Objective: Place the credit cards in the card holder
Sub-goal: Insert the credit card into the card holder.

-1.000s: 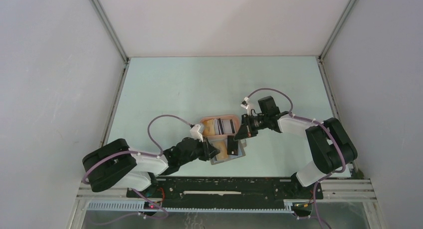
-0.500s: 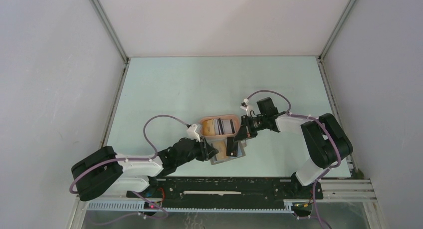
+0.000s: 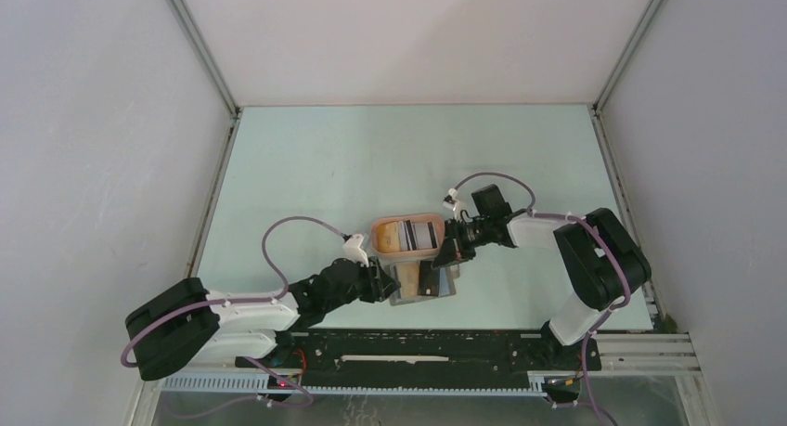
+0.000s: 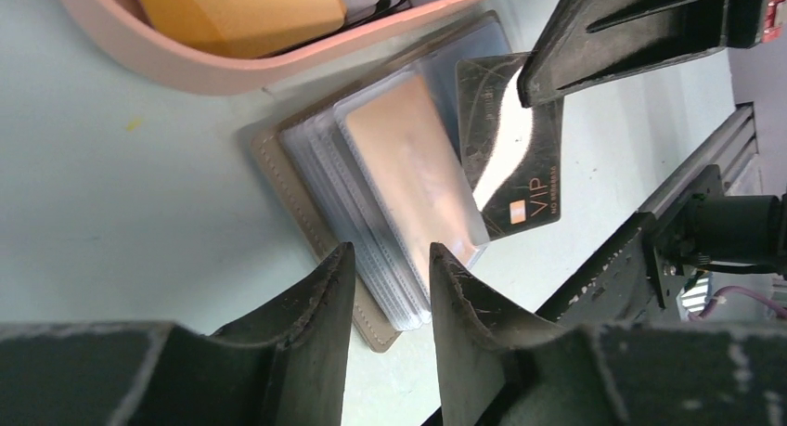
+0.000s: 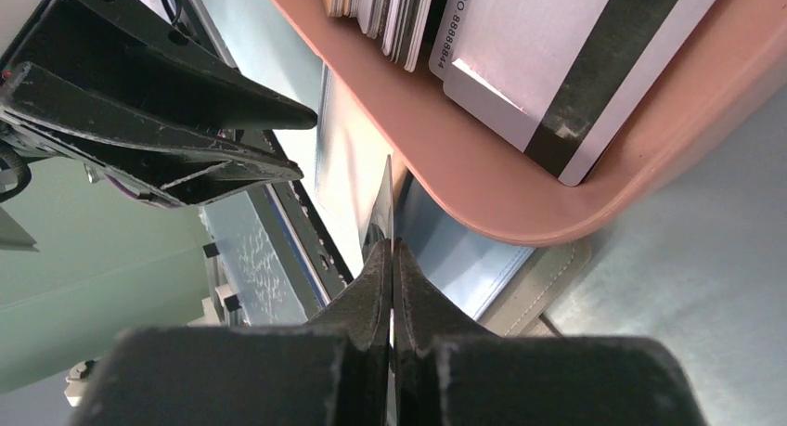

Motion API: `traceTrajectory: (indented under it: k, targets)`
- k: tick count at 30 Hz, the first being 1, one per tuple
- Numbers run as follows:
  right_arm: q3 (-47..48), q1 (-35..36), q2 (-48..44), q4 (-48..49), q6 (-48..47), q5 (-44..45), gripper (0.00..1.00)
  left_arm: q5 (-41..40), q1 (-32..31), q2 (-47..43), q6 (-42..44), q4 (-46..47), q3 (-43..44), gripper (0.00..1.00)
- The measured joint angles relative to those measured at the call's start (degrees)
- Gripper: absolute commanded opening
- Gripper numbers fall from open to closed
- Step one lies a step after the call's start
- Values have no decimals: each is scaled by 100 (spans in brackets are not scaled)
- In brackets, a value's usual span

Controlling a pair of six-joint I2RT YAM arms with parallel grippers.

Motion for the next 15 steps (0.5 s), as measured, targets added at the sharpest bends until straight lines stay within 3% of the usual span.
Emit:
traceTrajectory:
  k: [15]
  targets:
    - [0, 455, 0, -57, 695, 872, 1, -133, -20, -745, 118, -354, -68, 45]
